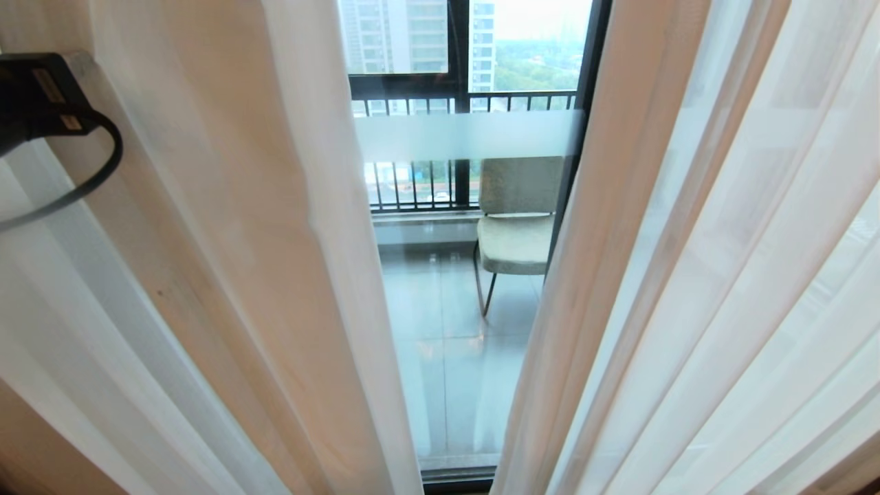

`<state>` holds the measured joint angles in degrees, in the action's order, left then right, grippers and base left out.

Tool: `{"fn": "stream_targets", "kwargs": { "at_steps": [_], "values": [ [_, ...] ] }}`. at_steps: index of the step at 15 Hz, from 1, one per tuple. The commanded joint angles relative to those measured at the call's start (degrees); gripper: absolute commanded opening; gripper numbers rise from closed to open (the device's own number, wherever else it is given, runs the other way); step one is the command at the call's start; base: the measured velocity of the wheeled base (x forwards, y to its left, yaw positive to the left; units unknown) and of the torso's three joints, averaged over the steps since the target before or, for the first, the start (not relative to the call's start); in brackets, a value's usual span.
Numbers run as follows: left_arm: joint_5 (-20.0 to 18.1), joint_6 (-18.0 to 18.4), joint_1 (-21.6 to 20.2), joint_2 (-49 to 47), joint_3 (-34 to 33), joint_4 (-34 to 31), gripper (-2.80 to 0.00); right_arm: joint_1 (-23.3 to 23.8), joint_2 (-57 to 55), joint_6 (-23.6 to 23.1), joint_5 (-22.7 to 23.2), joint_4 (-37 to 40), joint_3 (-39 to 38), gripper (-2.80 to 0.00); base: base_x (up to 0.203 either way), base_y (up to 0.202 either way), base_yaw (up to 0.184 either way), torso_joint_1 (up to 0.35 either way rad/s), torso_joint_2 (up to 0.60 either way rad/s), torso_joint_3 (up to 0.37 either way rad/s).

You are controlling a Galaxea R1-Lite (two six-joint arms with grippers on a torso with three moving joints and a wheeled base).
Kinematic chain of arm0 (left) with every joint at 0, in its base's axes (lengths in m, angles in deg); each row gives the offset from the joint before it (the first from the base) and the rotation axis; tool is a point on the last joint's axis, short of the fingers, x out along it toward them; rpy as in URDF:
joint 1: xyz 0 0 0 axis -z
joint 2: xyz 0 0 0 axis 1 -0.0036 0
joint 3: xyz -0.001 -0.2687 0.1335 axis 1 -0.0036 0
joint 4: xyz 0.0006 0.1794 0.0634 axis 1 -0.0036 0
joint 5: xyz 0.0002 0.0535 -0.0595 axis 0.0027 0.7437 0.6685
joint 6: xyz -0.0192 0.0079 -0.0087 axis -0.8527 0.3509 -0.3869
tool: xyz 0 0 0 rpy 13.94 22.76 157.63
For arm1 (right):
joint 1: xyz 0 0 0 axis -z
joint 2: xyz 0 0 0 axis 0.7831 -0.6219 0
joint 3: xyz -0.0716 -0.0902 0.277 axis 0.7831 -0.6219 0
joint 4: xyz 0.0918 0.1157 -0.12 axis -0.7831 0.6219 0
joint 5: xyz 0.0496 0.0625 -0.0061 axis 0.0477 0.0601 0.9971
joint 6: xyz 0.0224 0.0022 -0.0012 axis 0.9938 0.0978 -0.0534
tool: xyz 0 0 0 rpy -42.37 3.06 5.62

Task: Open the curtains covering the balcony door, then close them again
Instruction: Pull the inner curtains open on both sides

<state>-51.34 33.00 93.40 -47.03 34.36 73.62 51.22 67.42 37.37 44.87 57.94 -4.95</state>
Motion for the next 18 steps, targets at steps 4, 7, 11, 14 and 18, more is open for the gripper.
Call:
{"fn": "stream_targets", "kwargs": {
  "at_steps": [4,7,11,14,18],
  "values": [
    [-0.01,0.03,0.00,1.29,-0.79,0.13,-2.80,-0.02,-0.09,0.00,0.00,-0.04,0.00,-2.80,0.000,0.189,0.001,0.000,0.00,0.001],
    [0.07,0.03,0.00,1.74,-1.49,0.13,-2.80,-0.02,-0.09,0.00,0.00,-0.04,0.00,-2.80,0.000,0.190,-0.001,0.003,0.00,-0.001],
    [0.07,0.03,0.00,1.84,-1.32,0.13,-2.80,-0.02,-0.01,0.00,0.00,-0.04,0.00,-2.80,0.000,0.193,0.001,0.001,0.00,0.002],
    [-0.02,0.03,0.00,2.09,-1.41,0.13,-2.80,-0.02,-0.05,0.00,0.00,-0.04,0.00,-2.80,0.000,0.192,0.000,0.004,0.00,-0.001],
    [-0.02,0.03,0.00,2.53,-1.61,-0.05,-2.80,-0.02,-0.09,0.00,0.00,-0.04,0.00,-2.80,0.000,0.191,0.001,0.002,0.00,0.004]
  ]
}}
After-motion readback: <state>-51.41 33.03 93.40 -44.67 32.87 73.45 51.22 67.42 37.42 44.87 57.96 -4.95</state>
